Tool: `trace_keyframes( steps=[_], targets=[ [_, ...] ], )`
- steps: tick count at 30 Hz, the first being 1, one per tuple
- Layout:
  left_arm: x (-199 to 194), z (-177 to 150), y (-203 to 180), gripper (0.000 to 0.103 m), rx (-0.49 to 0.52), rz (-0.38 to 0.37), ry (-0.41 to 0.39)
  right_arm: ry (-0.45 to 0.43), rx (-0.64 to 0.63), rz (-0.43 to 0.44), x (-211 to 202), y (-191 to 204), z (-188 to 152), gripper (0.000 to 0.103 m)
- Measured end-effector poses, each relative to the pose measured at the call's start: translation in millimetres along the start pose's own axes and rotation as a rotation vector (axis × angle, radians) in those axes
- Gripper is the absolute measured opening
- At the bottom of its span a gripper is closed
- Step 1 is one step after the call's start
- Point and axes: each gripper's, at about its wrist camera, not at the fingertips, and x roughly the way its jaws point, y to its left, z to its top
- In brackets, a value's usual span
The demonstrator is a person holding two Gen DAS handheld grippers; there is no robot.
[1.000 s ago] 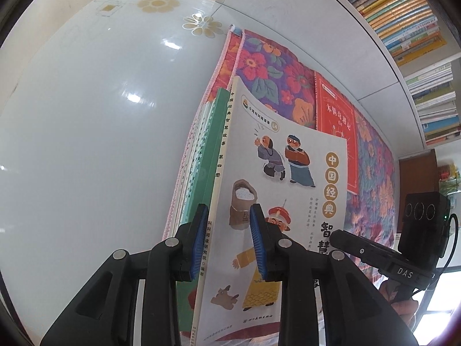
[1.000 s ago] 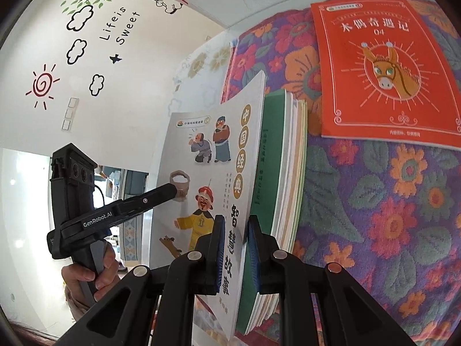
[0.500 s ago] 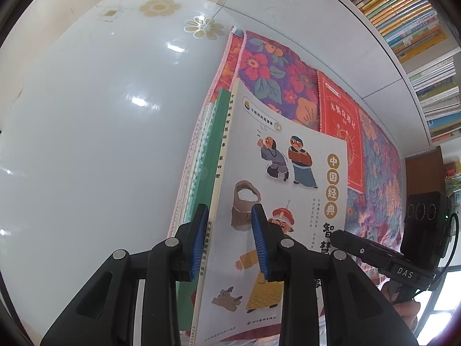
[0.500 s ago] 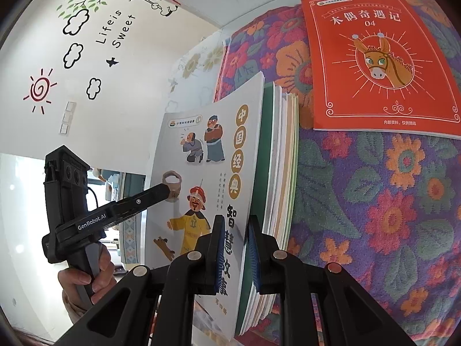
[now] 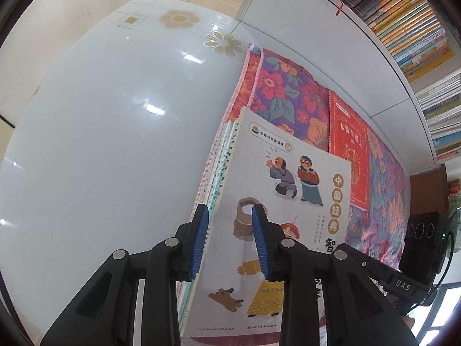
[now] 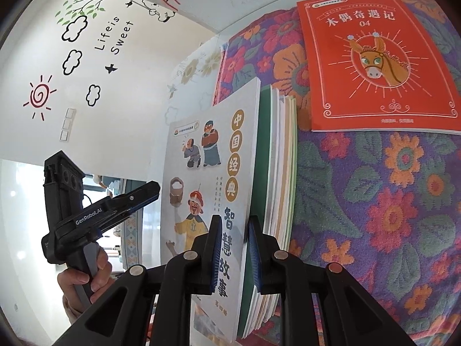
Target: Organize books
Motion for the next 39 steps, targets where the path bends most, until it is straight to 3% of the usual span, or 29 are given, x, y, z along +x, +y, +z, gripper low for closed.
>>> trace_keyframes(
  steps=[8,10,12,15,19,24,29,32,36,38,39],
  targets=[
    [2.1,6.5,-24.2,0.028,-0.015,-0.01,-0.024,-0.058,0.055,0.021,-28.0,-20.6,5.0,0.018],
    [4.1,7.2,-36.2,0.028,-0.019,-0.035,-0.037,-0.083,0.062,0.004,-38.1,-27.7,8.8,0.027],
    [7.6,7.0,-52.3,0.028,-0.022,-0.065,-0.049,-0.128,0.084,-0.025,-51.6,-42.2,13.9,0.033],
    [17.7,5.7,-86.2,0.028,0.015,-0.097,-0.057,-0.196,0.112,-0.059,-68.1,-64.7,21.6,0.033],
    [36.2,1.2,-122.1,0.028,0.057,-0.104,-0.031,-0.314,0.166,-0.158,-86.9,-100.2,28.7,0.033],
    [59.6,-13.6,-162.2,0.028,0.115,-0.077,0.006,-0.375,0.198,-0.239,-101.2,-138.3,37.1,0.033],
    [77.7,-27.4,-192.0,0.028,0.18,-0.09,0.055,-0.353,0.181,-0.252,-96.9,-155.5,48.3,0.033],
    [86.3,-30.1,-193.1,0.028,0.167,-0.094,0.075,-0.353,0.132,-0.207,-94.9,-156.4,56.0,0.048],
    [88.6,-32.7,-191.8,0.028,0.139,-0.096,0.073,-0.331,0.015,-0.22,-84.0,-144.0,68.8,0.05],
    [88.5,-35.3,-192.4,0.028,0.131,-0.086,0.068,-0.33,-0.009,-0.199,-82.4,-145.0,72.9,0.045],
    [88.2,-36.9,-193.0,0.028,0.127,-0.083,0.066,-0.332,0.003,-0.188,-82.3,-148.3,75.0,0.032]
  ],
)
